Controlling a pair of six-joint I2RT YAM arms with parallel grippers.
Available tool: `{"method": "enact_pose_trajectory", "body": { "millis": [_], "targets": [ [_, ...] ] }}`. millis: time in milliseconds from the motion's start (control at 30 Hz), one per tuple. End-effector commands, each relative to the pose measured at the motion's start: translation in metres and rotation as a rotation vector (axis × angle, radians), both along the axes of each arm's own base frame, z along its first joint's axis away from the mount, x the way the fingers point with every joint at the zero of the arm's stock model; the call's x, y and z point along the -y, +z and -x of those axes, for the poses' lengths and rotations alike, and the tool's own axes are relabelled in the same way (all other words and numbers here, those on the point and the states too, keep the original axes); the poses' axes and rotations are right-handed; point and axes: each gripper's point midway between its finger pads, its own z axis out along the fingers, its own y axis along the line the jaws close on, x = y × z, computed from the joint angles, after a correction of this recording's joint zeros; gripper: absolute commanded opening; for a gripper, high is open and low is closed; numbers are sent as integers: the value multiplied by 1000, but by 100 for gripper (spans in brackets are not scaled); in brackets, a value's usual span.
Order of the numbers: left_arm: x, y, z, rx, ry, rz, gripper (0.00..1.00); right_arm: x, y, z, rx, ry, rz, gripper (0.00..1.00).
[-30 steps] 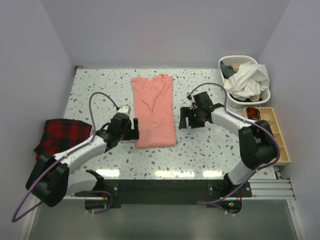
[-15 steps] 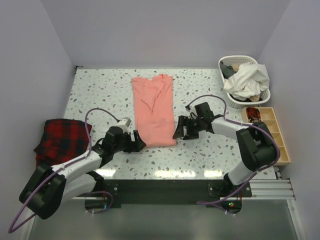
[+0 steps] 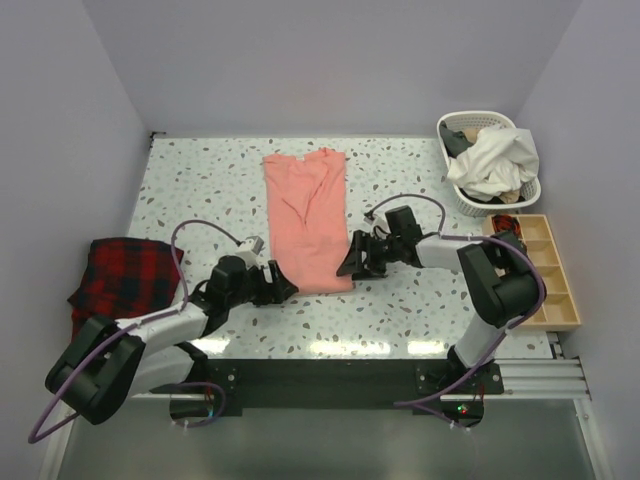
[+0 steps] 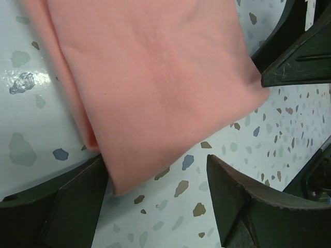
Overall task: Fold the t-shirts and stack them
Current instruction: Grab one side of the 2/3 rectangular tshirt with both arms
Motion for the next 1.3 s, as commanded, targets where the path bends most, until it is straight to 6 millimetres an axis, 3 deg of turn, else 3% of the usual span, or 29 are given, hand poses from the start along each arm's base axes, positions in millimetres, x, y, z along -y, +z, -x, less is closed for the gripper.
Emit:
{"method": "enact_pose_trajectory", "body": {
  "millis": [0, 67, 167, 200, 267, 300, 333, 367, 500, 533, 567, 767, 800, 933, 1000, 1133, 1267],
  "targets": [
    [0, -1, -7, 22, 22, 17, 79, -13, -7, 0, -24, 16, -29, 63],
    [0, -5, -10, 14, 26, 3, 75, -18, -10, 2, -34, 25, -31, 54],
    [2, -6, -15, 15, 23, -7, 56, -20, -16, 2, -40, 23, -22, 32],
    [3, -5, -19, 22, 24, -9, 43, -20, -15, 1, -32, 24, -29, 16],
    [3, -8, -20, 12, 24, -26, 28, -22, -13, 2, -29, 31, -42, 3],
    [4, -6, -23, 19, 20, -33, 11, -24, -10, 0, -15, 32, -53, 0],
    [4, -6, -23, 19, 13, -41, 2, -23, -8, 1, -14, 31, -58, 0],
    [2, -10, -20, 3, 5, -63, 0, -22, -7, 3, -11, 32, -56, 0],
    [-4, -11, -7, -32, -14, -88, 0, -14, 1, 15, -3, 36, -37, 0],
    [-3, -4, -4, -21, -20, -72, 0, -13, 10, 19, 14, 40, -44, 0],
    [-8, -9, 6, -55, -21, -78, 0, -9, 7, 27, 2, 43, -40, 0],
    [-9, 7, 35, -76, -41, -31, 0, 4, 14, 71, -14, 66, -2, 0],
    [-5, 16, 38, -51, -58, -10, 0, 3, 14, 80, -16, 82, 4, 0],
    [6, 16, 70, -121, -86, 10, 0, 4, 19, 110, -4, 91, 51, 0],
    [12, 25, 80, -109, -107, 25, 0, 3, 34, 122, 27, 100, 42, 0],
    [12, 58, 77, -63, -82, 28, 0, 15, 65, 117, 129, 35, 68, 0],
    [7, 96, 49, 56, -18, -31, 0, 27, 91, 99, 232, -20, 143, 1]
  ]
}}
